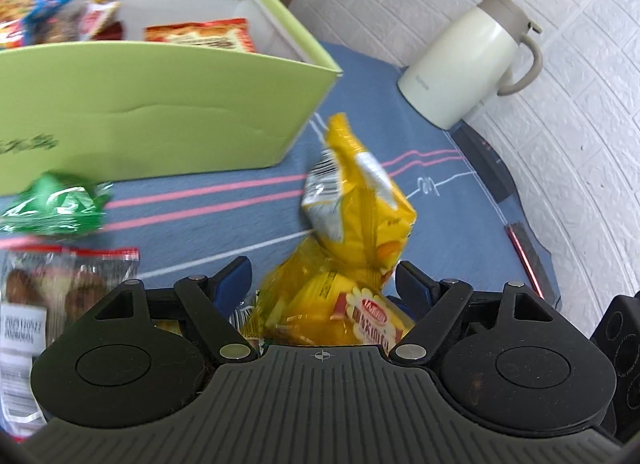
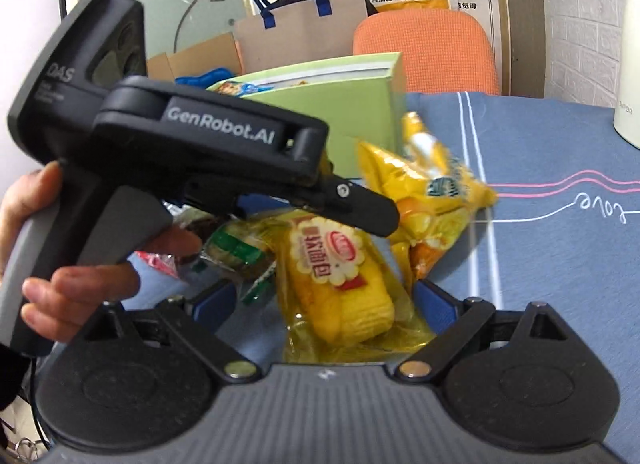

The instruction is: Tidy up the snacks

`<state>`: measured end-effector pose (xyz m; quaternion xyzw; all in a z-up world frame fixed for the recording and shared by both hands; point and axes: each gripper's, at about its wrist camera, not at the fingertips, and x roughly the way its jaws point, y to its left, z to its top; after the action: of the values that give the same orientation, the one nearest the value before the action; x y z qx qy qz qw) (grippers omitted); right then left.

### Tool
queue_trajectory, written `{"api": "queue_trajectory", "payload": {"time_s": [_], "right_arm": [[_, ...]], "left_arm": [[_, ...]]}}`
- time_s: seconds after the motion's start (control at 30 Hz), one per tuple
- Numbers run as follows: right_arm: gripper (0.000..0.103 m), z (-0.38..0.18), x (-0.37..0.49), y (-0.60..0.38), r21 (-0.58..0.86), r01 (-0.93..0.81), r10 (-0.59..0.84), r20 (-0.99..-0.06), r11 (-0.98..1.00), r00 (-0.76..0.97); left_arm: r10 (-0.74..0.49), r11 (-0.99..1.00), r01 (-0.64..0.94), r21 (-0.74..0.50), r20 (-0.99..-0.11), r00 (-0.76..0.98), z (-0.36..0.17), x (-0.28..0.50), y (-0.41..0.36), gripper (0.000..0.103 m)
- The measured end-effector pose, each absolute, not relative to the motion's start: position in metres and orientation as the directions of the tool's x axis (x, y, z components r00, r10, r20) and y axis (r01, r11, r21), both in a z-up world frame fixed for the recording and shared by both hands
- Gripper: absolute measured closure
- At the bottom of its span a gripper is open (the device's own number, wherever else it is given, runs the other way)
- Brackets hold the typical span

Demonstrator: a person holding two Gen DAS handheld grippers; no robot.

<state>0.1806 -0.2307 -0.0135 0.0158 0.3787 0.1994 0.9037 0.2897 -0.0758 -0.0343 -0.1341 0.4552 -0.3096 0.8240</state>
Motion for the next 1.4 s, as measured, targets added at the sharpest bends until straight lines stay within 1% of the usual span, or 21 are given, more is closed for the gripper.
{"api": "queue_trajectory", "payload": {"time_s": [0.13, 0.3, 0.4, 0.5, 0.6, 0.7, 0.8, 0.87, 0.93, 1.1, 1.13, 1.2, 1.23, 1.27, 1.33, 1.4], "right_arm": [[0.01, -0.011, 0.172, -0.204, 0.217, -0.381, 0.422, -0.668, 0.898, 0.613], [0.01, -0.007, 0.163, -0.176, 0.212, -0.439, 0.457, -0.666, 0.873, 0.59], [0.01, 0.004, 0.154, -0.18, 0.15, -0.408, 0.403, -0.641, 0.901, 0.653], [0.01, 0.018, 0.152, -0.202, 0.121, -0.332, 0.335, -0.606, 0.935, 0.722], [0.01, 0.021, 0.167, -0.225, 0.108, -0.248, 0.261, -0.61, 0.963, 0.748], [0.01, 0.024, 0.184, -0.243, 0.08, -0.205, 0.212, -0.59, 0.975, 0.779], [0.01, 0.027, 0.2, -0.254, 0.038, -0.187, 0.175, -0.572, 0.982, 0.801], [0.01, 0.024, 0.211, -0.255, 0.022, -0.218, 0.189, -0.586, 0.976, 0.788], [0.01, 0.018, 0.219, -0.26, 0.036, -0.243, 0.215, -0.607, 0.969, 0.765], [0.01, 0.002, 0.226, -0.273, 0.158, -0.243, 0.286, -0.649, 0.957, 0.705], [0.01, -0.002, 0.228, -0.273, 0.188, -0.259, 0.317, -0.658, 0.947, 0.683], [0.01, -0.006, 0.232, -0.267, 0.208, -0.281, 0.346, -0.673, 0.937, 0.654], [0.01, -0.008, 0.235, -0.265, 0.205, -0.284, 0.345, -0.676, 0.937, 0.651], [0.01, -0.009, 0.237, -0.264, 0.193, -0.282, 0.335, -0.68, 0.94, 0.652], [0.01, -0.007, 0.236, -0.26, 0.176, -0.285, 0.326, -0.677, 0.942, 0.66], [0.01, -0.003, 0.231, -0.258, 0.185, -0.301, 0.344, -0.67, 0.936, 0.658]], "left_arm": [[-0.617, 0.786, 0.364, -0.499, -0.668, 0.417, -0.031, 0.282, -0.049, 0.037], [-0.59, 0.807, 0.328, -0.49, -0.668, 0.453, -0.027, 0.272, -0.011, 0.037], [-0.589, 0.808, 0.308, -0.503, -0.664, 0.46, -0.022, 0.265, 0.007, 0.036], [-0.619, 0.784, 0.331, -0.526, -0.62, 0.482, -0.009, 0.263, 0.016, 0.032], [-0.66, 0.75, 0.365, -0.552, -0.585, 0.471, 0.003, 0.273, 0.0, 0.03], [-0.664, 0.747, 0.388, -0.539, -0.59, 0.459, 0.009, 0.288, -0.034, 0.03], [-0.664, 0.748, 0.396, -0.533, -0.613, 0.428, 0.005, 0.304, -0.067, 0.031], [-0.664, 0.748, 0.39, -0.538, -0.62, 0.418, 0.001, 0.314, -0.082, 0.031], [-0.674, 0.739, 0.385, -0.553, -0.623, 0.397, -0.005, 0.323, -0.094, 0.031], [-0.652, 0.756, 0.391, -0.525, -0.662, 0.37, -0.015, 0.336, -0.115, 0.031], [-0.65, 0.756, 0.394, -0.522, -0.665, 0.368, -0.016, 0.337, -0.117, 0.032], [-0.651, 0.754, 0.398, -0.523, -0.672, 0.353, -0.019, 0.338, -0.122, 0.04], [-0.65, 0.754, 0.397, -0.522, -0.68, 0.339, -0.021, 0.339, -0.124, 0.047], [-0.644, 0.758, 0.391, -0.521, -0.693, 0.325, -0.024, 0.339, -0.127, 0.051], [-0.627, 0.771, 0.394, -0.501, -0.707, 0.327, -0.027, 0.337, -0.127, 0.054], [-0.634, 0.765, 0.391, -0.512, -0.704, 0.32, -0.029, 0.332, -0.12, 0.055]]}}
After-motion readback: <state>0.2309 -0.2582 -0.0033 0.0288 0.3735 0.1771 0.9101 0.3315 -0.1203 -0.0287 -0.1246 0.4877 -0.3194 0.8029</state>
